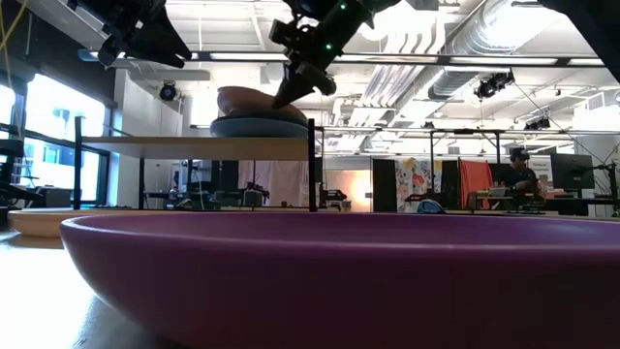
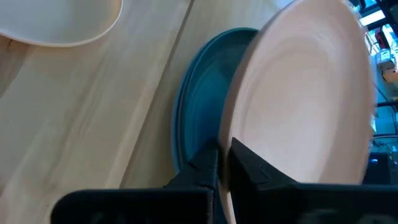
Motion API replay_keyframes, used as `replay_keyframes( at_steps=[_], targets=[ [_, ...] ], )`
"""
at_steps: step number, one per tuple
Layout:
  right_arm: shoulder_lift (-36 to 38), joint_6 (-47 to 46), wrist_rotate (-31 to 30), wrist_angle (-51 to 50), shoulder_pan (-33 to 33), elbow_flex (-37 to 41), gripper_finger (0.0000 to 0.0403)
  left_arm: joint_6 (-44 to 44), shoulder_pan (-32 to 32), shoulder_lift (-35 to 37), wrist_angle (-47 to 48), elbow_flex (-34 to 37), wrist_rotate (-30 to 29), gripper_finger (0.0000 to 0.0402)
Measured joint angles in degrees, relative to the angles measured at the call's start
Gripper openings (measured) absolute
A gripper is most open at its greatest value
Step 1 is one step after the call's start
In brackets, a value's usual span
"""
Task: Place and stack plates onto a shelf
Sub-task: Stack the top light pink plate on top of the dark green plate on the shelf, then stack the violet plate on top of the light pink plate on the shelf
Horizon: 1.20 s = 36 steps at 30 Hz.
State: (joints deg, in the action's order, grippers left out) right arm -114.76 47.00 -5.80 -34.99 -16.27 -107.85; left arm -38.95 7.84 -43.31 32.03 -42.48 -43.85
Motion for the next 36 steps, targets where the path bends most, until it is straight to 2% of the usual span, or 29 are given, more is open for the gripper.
replay_keyframes(
  at_steps=[9, 12, 17, 30, 36],
  targets=[
    [0.0, 0.0, 0.0, -0.8, -0.2, 0.0, 0.0056, 0.0, 0.0, 0.0, -0.1, 0.0, -0.2, 0.0104],
    [0.0, 0.3, -1.9, -0.8, -0.2, 0.0, 0.0066, 0.0, 0.0, 0.0, -0.2, 0.0, -0.2, 0.0104],
    [0.0, 3.0, -9.1, -0.8, -0.2, 0.0, 0.0069, 0.0, 0.0, 0.0, -0.2, 0.0, -0.2, 0.0104],
    [0.1, 1.4, -8.1, -3.4, 1.9, 0.0, 0.0069, 0.2, 0.0, 0.0, -0.1, 0.0, -0.2, 0.0104],
    [0.1, -3.4, -7.3, -3.4, 1.2, 0.0, 0.0069, 1.1, 0.0, 0.0, -0.1, 0.0, -0.2, 0.0104]
  ],
)
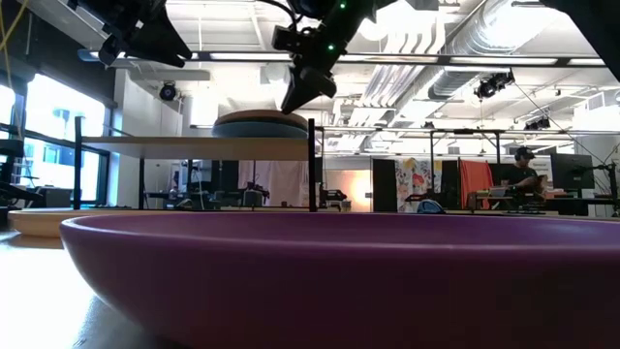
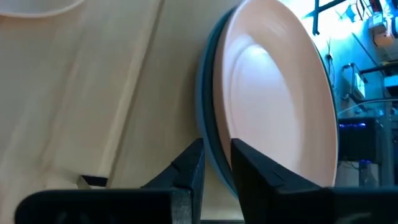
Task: Place and stack plates onto a shelf
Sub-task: Stack the violet plate on top of the light pink plate on the shelf
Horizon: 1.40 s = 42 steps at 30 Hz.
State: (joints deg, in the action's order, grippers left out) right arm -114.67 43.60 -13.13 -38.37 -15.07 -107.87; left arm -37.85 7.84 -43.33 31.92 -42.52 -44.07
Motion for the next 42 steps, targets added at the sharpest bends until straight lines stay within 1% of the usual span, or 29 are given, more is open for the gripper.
replay_keyframes(
  at_steps=[6, 11, 14, 16, 18, 20, 22, 24, 28, 33, 35, 39, 42],
  targets=[
    [0.0, -0.1, -0.9, 0.0, 0.0, 0.0, 0.0069, 0.2, 0.0, 0.0, 0.0, 0.0, 0.0, 0.0104],
    [0.0, -1.6, 0.7, 0.0, -0.3, 0.0, 0.0069, 0.2, 0.0, 0.0, 0.0, 0.0, 0.0, 0.0104],
    [0.0, -4.4, 3.5, 0.0, -0.9, 0.0, 0.0069, 0.5, 0.0, 0.0, 0.0, 0.0, 0.0, 0.0104],
    [0.0, -5.2, 4.2, -0.1, -1.1, 0.0, 0.0069, 0.9, 0.0, 0.0, 0.1, 0.0, 0.0, 0.0104],
    [0.0, -5.2, 2.9, -0.1, -1.0, 0.0, 0.0069, 0.9, 0.0, 0.0, 0.1, 0.0, 0.0, 0.0104],
    [0.8, -5.2, 0.1, -1.1, -0.5, 0.0, 0.0069, 1.0, 0.0, 0.0, 0.1, 0.0, 0.1, 0.0104],
    [2.4, -5.3, -1.7, -2.2, 0.2, 0.0, 0.0069, 1.0, 0.0, 0.0, 0.1, 0.0, 0.4, 0.0104],
    [4.3, -7.2, -2.4, -4.5, 1.0, 0.0, 0.0069, 1.0, 0.0, 0.0, 0.4, 0.0, 0.6, 0.0104],
    [7.7, -16.8, -2.7, -10.6, 2.5, -0.1, 0.0069, 2.0, 0.0, 0.0, 0.7, 0.0, 1.8, 0.0104],
    [11.8, -35.7, -2.2, -18.2, 4.6, -0.1, 0.0069, 4.5, 0.0, 0.0, 0.7, 0.0, 3.4, 0.0104],
    [12.6, -43.2, -0.4, -21.0, 5.6, -0.1, 0.0069, 6.2, 0.0, 0.0, 0.7, 0.0, 3.9, 0.0104],
    [13.3, -59.1, 5.0, -26.7, 8.1, -0.1, 0.0069, 9.4, 0.0, 0.0, 0.5, 0.0, 4.7, 0.0104],
    [13.2, -68.5, 8.5, -31.0, 10.6, -0.1, 0.0069, 12.0, 0.0, 0.0, -0.1, 0.0, 7.2, 0.0104]
  ],
)
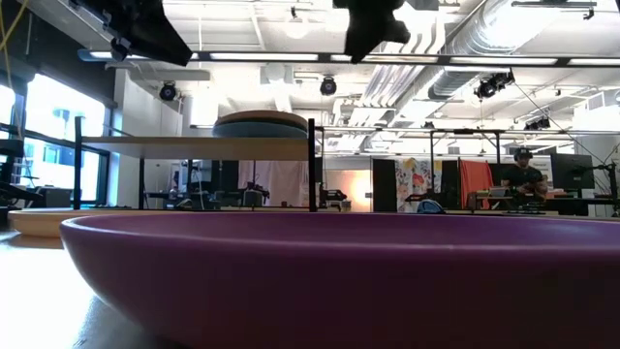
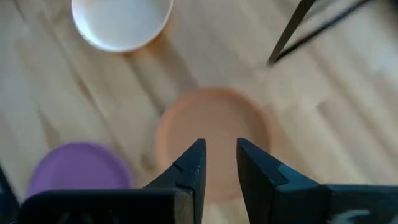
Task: Place and stack plates onto a shelf
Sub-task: Stack the violet plate on top of the light pink plate on the shelf
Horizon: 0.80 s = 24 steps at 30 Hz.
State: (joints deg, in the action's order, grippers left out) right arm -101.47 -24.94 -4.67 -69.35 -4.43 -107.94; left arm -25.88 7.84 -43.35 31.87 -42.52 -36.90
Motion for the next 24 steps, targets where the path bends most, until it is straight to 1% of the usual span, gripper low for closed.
replay_keyframes(
  at_steps=[3, 6, 9, 12, 15, 20, 24],
  targets=[
    [-0.4, -7.6, 0.8, -2.3, 3.1, 0.0, 0.0069, 3.4, 0.0, -0.7, -1.5, 0.0, 4.6, 0.0104],
    [-0.5, -13.1, 0.1, -2.7, 6.3, 0.0, 0.0069, 4.6, 0.0, -2.3, -3.6, 0.0, 9.9, 0.0104],
    [-0.6, -17.2, -2.4, -3.0, 9.0, 0.0, 0.0069, 3.4, 0.0, -5.4, -5.9, 0.0, 14.8, 0.0104],
    [-0.6, -20.0, -5.7, -3.4, 11.0, 0.0, 0.0069, 1.0, 0.0, -9.2, -8.1, 0.0, 18.4, 0.0104],
    [-0.6, -21.1, -7.5, -4.8, 11.9, 0.0, 0.0069, -1.9, 0.0, -13.2, -10.2, 0.0, 22.0, 0.0104],
    [-0.6, -21.1, -9.4, -9.3, 11.9, 0.0, 0.0069, -9.6, 0.1, -19.7, -15.3, 0.0, 28.8, 0.0104],
    [-0.6, -18.5, -11.3, -13.9, 11.5, 0.0, 0.0069, -16.1, 0.6, -24.9, -20.0, 0.0, 31.4, 0.0104]
  ],
)
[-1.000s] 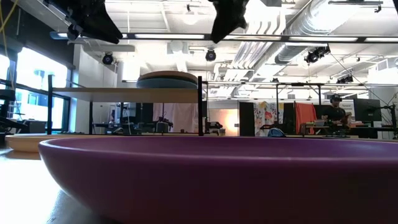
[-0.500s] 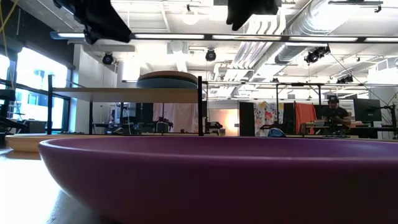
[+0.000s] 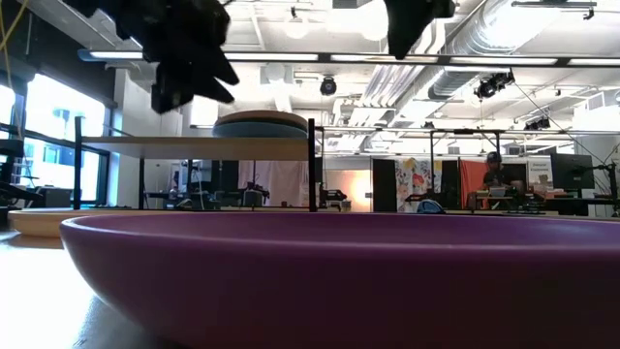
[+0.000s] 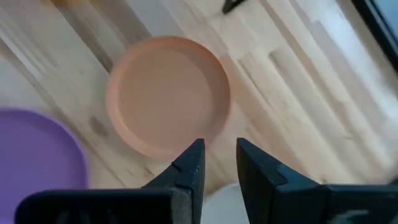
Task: Place and stack plates onto a shelf
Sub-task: Stack the violet plate on top of the light pink plate on the shelf
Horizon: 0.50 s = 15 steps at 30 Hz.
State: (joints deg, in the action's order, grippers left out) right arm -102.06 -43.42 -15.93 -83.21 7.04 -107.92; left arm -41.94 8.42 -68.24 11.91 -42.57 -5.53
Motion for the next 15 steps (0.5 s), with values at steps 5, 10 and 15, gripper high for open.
replay_keyframes(
  at_steps=[5, 10, 15],
  targets=[
    [0.0, 4.7, -0.2, -3.8, -0.3, 0.0, 0.0069, -8.2, 2.1, -6.6, -4.8, 0.0, 1.5, 0.0104],
    [0.0, 7.8, -0.2, -4.8, -0.3, 0.0, 0.0069, -12.5, 6.0, -12.3, -12.2, 0.1, 1.6, 0.0104],
    [0.0, 10.0, -0.2, -4.9, -0.3, 0.0, 0.0069, -14.7, 9.2, -16.5, -16.1, 0.0, 0.0, 0.0104]
  ],
)
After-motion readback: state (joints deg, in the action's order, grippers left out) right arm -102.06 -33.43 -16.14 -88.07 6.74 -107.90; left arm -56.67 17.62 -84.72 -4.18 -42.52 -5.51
